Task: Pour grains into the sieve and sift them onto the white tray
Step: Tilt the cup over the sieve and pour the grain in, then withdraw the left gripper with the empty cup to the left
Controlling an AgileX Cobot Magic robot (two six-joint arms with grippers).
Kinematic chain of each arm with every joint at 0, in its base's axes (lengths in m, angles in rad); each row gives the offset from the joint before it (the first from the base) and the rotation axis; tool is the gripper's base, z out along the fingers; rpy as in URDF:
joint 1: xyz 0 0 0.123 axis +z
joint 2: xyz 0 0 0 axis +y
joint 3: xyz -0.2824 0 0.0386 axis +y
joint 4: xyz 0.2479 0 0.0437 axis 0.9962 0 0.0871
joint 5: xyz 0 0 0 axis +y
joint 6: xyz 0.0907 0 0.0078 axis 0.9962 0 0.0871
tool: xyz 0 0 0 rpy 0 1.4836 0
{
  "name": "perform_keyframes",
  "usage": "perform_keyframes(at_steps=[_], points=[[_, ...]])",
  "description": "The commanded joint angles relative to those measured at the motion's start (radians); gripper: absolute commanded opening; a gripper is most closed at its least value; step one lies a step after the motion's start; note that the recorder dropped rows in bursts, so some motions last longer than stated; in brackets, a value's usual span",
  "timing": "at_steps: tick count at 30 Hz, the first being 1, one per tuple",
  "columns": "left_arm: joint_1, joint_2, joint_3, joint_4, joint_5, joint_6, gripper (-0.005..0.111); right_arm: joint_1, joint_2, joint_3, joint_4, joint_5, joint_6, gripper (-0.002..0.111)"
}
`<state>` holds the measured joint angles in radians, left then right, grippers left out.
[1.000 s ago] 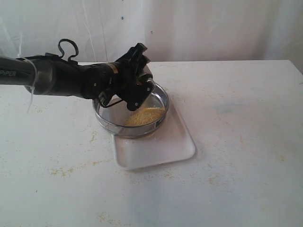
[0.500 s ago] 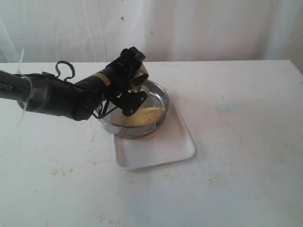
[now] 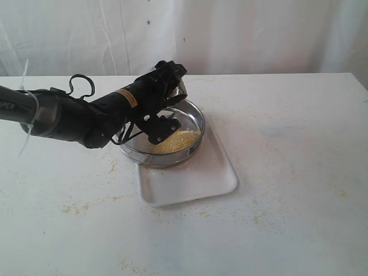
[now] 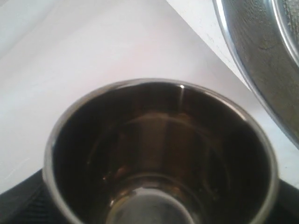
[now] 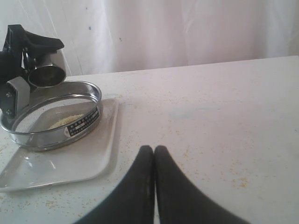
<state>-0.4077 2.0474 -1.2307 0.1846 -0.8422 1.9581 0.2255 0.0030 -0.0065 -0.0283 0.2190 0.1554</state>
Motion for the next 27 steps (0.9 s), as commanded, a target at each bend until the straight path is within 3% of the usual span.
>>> perform_keyframes(at_steps=[1, 9, 11, 13, 14, 15, 17, 21, 27], points=[[0.002, -0.012, 0.038, 0.018, -0.014, 0.155, 0.000, -0.006, -0.003, 0.006, -0.001, 0.002, 0.001, 0.000], [0.002, -0.058, 0.069, 0.015, -0.098, 0.155, 0.000, -0.006, -0.003, 0.006, -0.001, 0.002, 0.001, 0.000], [0.001, -0.066, 0.053, -0.013, -0.026, 0.155, 0.000, -0.006, -0.003, 0.006, -0.001, 0.000, 0.001, 0.000], [-0.021, -0.090, 0.074, 0.024, -0.126, 0.155, 0.000, -0.006, -0.003, 0.006, -0.001, 0.000, 0.001, 0.000], [-0.024, -0.093, 0.070, 0.017, -0.103, 0.155, 0.000, -0.006, -0.003, 0.006, -0.001, 0.000, 0.001, 0.000], [-0.022, -0.091, 0.056, -0.032, 0.002, 0.155, 0.000, -0.006, -0.003, 0.006, -0.001, 0.000, 0.001, 0.000], [-0.024, -0.091, 0.071, -0.037, -0.078, 0.155, 0.000, -0.006, -0.003, 0.006, -0.001, 0.000, 0.001, 0.000], [-0.024, -0.093, 0.069, -0.137, -0.047, 0.144, 0.000, -0.006, -0.003, 0.006, -0.001, 0.002, 0.001, 0.000], [-0.024, -0.179, 0.122, -0.443, -0.196, -0.288, 0.000, -0.006, -0.003, 0.006, -0.001, 0.002, 0.001, 0.000]])
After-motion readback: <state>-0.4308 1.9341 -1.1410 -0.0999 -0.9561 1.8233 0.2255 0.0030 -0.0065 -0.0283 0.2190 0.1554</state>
